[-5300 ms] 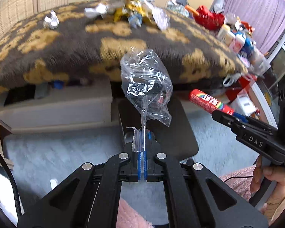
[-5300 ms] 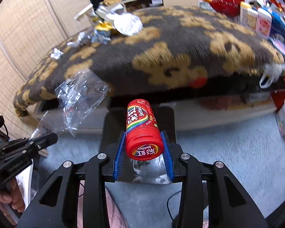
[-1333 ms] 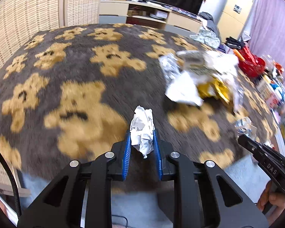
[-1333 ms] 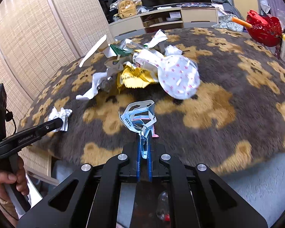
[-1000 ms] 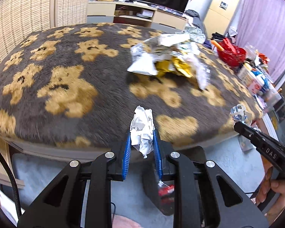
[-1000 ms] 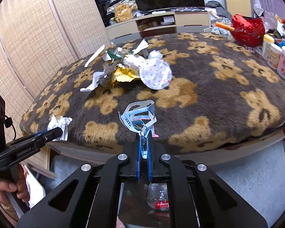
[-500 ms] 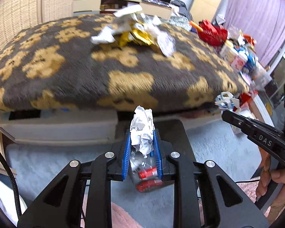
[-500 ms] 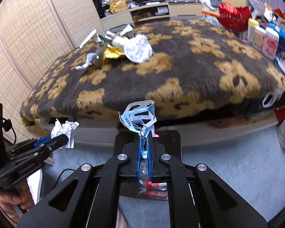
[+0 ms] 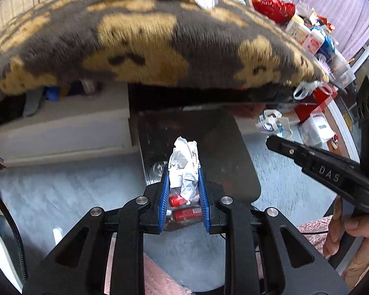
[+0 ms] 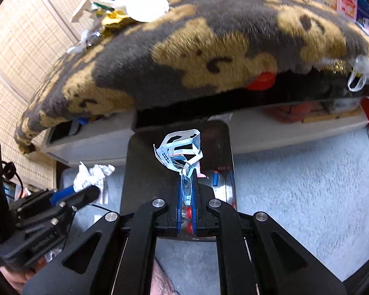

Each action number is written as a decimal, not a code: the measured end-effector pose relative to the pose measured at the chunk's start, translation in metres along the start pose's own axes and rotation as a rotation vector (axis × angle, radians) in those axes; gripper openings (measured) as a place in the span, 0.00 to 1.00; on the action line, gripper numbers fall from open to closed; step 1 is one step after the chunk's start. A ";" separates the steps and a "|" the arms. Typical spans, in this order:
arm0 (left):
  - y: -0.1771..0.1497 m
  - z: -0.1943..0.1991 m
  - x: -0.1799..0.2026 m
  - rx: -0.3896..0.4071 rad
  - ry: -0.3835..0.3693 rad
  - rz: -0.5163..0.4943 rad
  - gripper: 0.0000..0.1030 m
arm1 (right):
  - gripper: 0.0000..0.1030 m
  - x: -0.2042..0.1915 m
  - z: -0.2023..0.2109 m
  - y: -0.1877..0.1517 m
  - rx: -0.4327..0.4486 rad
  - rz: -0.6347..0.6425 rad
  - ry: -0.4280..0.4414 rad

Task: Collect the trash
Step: 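Carry the paper and wrapper down over the metal bin, then open both tools to drop the paper and wrapper into the bin, then raise both open tools back toward the remaining trash pile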

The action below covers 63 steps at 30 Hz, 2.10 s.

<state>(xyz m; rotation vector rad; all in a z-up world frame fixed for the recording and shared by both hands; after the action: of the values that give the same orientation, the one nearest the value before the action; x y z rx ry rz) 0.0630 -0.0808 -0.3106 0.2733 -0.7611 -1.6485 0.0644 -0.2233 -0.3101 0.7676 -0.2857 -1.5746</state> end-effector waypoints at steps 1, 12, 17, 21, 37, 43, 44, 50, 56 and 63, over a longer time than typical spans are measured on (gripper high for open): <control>-0.006 -0.006 0.001 -0.017 -0.007 0.001 0.20 | 0.07 0.001 -0.002 -0.002 -0.007 -0.001 -0.003; -0.023 -0.029 0.011 -0.078 -0.059 -0.004 0.21 | 0.10 -0.006 -0.016 0.000 -0.026 -0.001 0.006; -0.017 -0.026 0.012 -0.064 -0.061 0.001 0.33 | 0.12 -0.009 -0.019 0.006 -0.018 -0.002 0.004; -0.014 -0.022 0.010 -0.054 -0.055 0.006 0.45 | 0.52 -0.008 -0.017 0.011 -0.001 -0.010 0.002; 0.013 0.019 -0.017 0.054 0.041 0.004 0.92 | 0.97 0.000 0.007 0.031 0.105 -0.001 -0.053; 0.036 0.040 -0.039 0.123 0.063 0.035 0.92 | 0.97 -0.006 0.019 0.047 0.158 -0.025 -0.024; 0.041 0.042 -0.043 0.131 0.066 0.044 0.92 | 0.97 -0.007 0.020 0.051 0.165 -0.034 -0.016; 0.078 0.051 -0.070 0.173 0.095 0.093 0.92 | 0.97 -0.023 0.026 0.088 0.249 -0.013 0.005; 0.123 0.053 -0.092 0.215 0.132 0.099 0.92 | 0.97 -0.048 0.010 0.140 0.285 0.073 0.005; 0.180 0.043 -0.114 0.257 0.168 0.116 0.91 | 0.97 -0.064 -0.029 0.180 0.274 0.184 -0.015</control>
<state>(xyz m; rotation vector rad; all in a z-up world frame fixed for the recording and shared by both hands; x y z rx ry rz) 0.2073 0.0332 -0.1942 0.5327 -0.8446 -1.3989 0.2225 -0.1856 -0.2053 0.9133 -0.5763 -1.3832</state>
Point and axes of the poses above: each gripper's, at about its wrist camera, not at the fingertips, and z roughly against the way its jaws point, x to its right, y to its top, the point moved 9 cm from there along -z, roughly the way its jaws point, and after that the axes turned 12 degrees about x, right-handed, at the moved point
